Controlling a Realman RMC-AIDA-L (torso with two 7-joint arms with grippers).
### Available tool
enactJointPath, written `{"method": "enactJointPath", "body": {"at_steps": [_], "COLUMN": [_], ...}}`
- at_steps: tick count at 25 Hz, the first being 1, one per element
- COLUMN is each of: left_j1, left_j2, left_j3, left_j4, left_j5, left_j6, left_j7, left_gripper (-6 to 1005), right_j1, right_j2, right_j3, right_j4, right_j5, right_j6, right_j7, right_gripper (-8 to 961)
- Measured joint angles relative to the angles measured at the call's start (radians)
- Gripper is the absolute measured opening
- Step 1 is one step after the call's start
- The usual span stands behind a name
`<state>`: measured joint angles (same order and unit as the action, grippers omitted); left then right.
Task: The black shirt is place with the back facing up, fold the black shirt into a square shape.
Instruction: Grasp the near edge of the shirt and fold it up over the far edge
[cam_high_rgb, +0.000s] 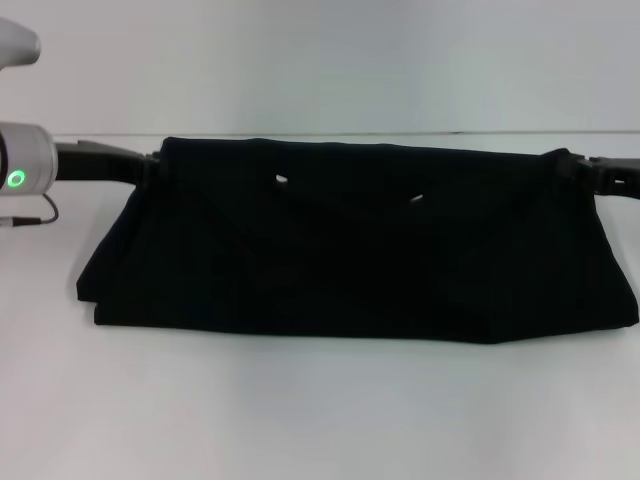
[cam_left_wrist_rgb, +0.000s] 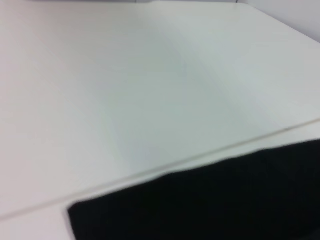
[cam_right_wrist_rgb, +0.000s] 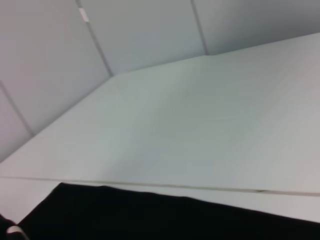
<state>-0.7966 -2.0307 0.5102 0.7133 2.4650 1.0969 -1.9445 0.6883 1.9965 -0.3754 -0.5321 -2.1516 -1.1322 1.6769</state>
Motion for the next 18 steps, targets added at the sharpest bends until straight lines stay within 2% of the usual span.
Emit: {"method": "enactJointPath", "body": {"at_steps": [3,8,18], "left_j1": [-0.024,-0.046,-0.071], "left_j2": [0.004,0.007,0.008], "left_j3": [0.01,0.013,0.014], "left_j4": [-0.022,-0.033,-0.044], "left_j5": [-0.001,-0.001,-0.001], "left_j6": [-0.063,-0.09,-0.137], "left_j7": [0.0,0.006,0.004], "left_gripper": [14,14,14], "right_j1": [0.024,0.045,0.064], "right_j2": [0.003,0.006,-0.006], "right_j3": [-0.023,-0.061,-0.094], "right_j4": [0.016,0.027,0.023], "right_j5": [-0.001,-0.002,0.0], "right_j6": [0.085,0.197,0.241], "right_j7": [0.029,0.073,0.107], "right_gripper": [34,34,35]}}
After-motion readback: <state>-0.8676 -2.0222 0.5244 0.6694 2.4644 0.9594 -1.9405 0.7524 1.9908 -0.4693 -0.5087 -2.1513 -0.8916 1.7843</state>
